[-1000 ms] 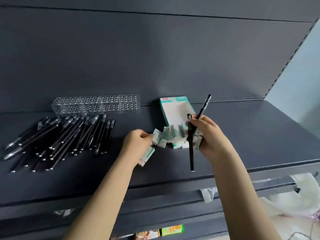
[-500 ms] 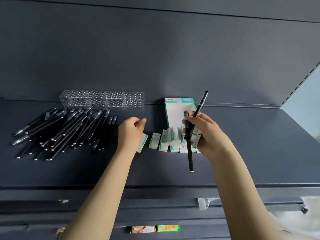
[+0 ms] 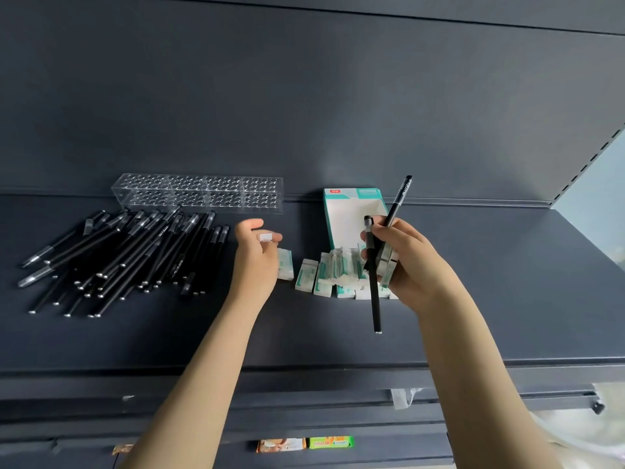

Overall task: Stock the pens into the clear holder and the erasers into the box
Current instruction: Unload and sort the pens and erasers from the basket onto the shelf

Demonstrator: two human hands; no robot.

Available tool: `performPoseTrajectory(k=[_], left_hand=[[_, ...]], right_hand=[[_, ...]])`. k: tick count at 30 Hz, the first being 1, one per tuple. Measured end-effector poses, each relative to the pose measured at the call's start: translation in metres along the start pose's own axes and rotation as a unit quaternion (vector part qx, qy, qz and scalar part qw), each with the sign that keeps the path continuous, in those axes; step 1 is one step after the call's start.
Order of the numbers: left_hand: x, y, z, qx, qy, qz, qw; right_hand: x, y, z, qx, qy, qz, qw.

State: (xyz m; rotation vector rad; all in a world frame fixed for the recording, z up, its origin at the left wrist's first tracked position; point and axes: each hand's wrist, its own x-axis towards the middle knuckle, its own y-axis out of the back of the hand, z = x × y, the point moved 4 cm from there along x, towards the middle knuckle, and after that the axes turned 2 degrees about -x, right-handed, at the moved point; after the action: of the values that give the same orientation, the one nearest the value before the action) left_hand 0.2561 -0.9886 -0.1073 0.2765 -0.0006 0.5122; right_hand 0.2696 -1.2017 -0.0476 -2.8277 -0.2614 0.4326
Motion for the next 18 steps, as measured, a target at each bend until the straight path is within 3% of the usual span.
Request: performPoseTrajectory(k=[7,12,18], left_hand=[[0.0021,0.0081,-0.0084,0.019,0.012,-0.087,0.996],[0.0067,0.0079,-0.0061,0.086,-0.019,-0.084,0.993],[0.0061,0.0104,-0.0068,-0.032,0.04,-0.076,0.996]], right_hand=[[-0.0007,-0.001,-0.0025,0.003,-0.002,0.008,1.0],[-0.0022,0.0006,-0.0014,0.009,-0.001,0.01,1.0],[-0.0027,0.0029,0.0015,0.009,-0.004,0.013,1.0]])
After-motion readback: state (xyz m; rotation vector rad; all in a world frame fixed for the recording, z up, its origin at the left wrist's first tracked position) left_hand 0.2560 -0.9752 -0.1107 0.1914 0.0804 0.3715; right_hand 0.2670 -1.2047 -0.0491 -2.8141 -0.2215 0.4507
